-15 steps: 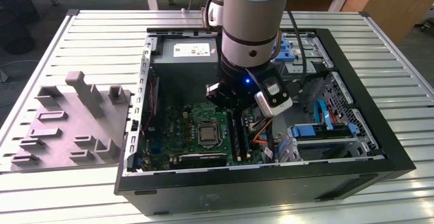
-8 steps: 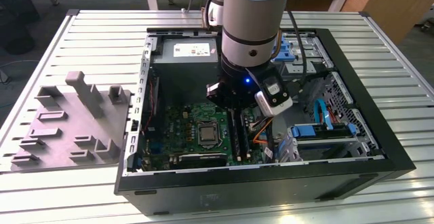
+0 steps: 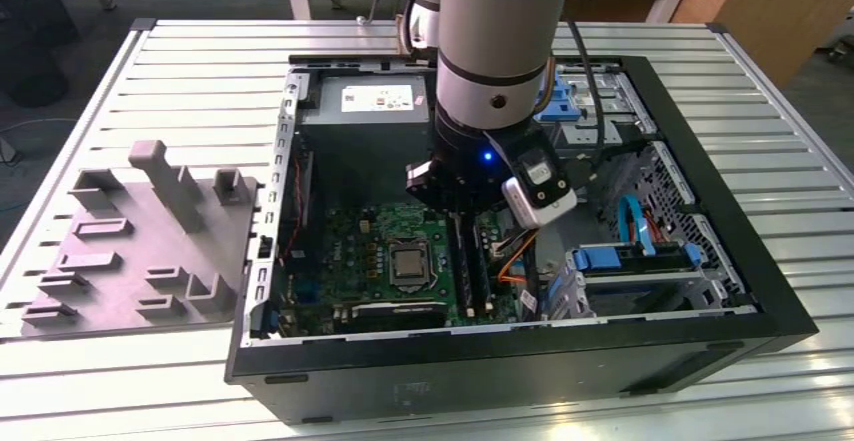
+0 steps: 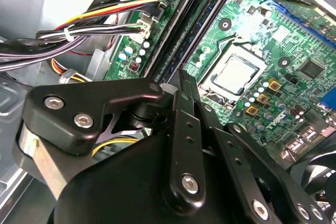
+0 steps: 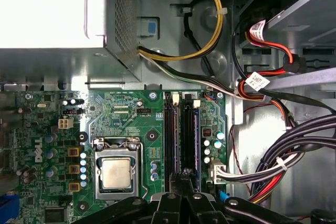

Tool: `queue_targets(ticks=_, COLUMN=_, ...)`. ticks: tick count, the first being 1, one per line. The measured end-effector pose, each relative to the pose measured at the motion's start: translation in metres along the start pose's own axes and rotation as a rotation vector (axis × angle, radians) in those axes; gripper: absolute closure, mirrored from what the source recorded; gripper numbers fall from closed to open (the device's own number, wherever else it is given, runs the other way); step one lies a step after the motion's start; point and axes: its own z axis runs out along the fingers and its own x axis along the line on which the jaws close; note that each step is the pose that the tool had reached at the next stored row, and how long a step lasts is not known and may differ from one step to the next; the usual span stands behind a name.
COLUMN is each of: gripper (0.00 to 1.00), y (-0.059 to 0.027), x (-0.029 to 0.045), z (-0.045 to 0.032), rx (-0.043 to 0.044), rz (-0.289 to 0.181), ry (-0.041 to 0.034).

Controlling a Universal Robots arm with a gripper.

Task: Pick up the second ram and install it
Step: 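Press down the second ram until it locks into place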

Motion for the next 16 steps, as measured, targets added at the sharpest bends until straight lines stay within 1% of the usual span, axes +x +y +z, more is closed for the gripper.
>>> queue_targets(ticks=4, gripper=0.89, y=0.0004, x=0.0, z=-0.0003, rx=0.0002, rz=0.0, ry=0.0001)
queue_targets(ticks=8, gripper=0.89, y=0.0042, x=0.0002, z=0.0001, rx=-0.0001, rz=0.0, ry=0.0)
queue_targets(ticks=12, gripper=0.89, y=0.0115, x=0.0004, z=0.0008, rx=-0.0006, rz=0.0, ry=0.0)
queue_targets(ticks=16, gripper=0.89, y=0.0217, x=0.0008, z=0.0018, rx=-0.0007, rz=0.0, ry=0.0)
